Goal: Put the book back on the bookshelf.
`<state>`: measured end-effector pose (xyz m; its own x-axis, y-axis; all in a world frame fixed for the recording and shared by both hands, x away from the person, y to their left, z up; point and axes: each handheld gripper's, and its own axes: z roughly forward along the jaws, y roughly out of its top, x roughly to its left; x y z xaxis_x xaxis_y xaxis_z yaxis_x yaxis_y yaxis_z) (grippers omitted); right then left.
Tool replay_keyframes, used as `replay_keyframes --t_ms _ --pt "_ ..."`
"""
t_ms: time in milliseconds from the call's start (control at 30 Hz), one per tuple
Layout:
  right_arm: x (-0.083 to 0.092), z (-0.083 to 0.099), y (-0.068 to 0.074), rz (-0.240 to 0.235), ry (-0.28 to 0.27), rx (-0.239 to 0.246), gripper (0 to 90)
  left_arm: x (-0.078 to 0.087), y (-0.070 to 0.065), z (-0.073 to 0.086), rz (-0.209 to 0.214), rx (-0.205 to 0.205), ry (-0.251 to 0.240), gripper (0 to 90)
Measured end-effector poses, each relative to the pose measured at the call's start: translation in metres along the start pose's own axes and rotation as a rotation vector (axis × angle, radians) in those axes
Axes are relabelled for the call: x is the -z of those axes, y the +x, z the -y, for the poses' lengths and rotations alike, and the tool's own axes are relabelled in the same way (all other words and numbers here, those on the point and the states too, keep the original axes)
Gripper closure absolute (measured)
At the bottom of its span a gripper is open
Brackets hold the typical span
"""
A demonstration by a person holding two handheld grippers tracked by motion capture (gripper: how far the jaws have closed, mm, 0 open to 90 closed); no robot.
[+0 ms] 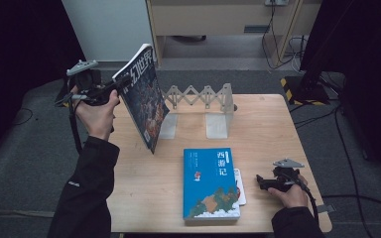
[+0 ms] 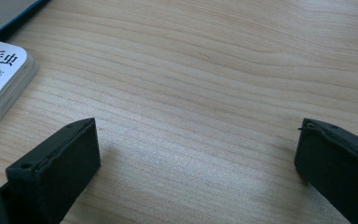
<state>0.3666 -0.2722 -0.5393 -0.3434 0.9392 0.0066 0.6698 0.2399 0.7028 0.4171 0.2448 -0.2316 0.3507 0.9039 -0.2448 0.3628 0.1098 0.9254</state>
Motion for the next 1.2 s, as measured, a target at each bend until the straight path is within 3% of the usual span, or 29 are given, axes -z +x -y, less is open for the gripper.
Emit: replay_keyframes --t_ms 200,700,1200 --pt "0.000 0.000 0.000 -0.001 0.001 0.000 0.4 -0.012 0.000 0.002 -0.018 0.015 -0.002 82.1" --pt "0.000 0.000 0.000 -0.002 0.000 0.004 0.4 -0.046 -0.009 0.005 -0.087 -0.034 0.007 82.1" --pt "0.000 0.000 0.000 -0.002 0.000 0.004 0.4 -0.078 -0.013 0.018 -0.161 -0.036 0.024 82.1"
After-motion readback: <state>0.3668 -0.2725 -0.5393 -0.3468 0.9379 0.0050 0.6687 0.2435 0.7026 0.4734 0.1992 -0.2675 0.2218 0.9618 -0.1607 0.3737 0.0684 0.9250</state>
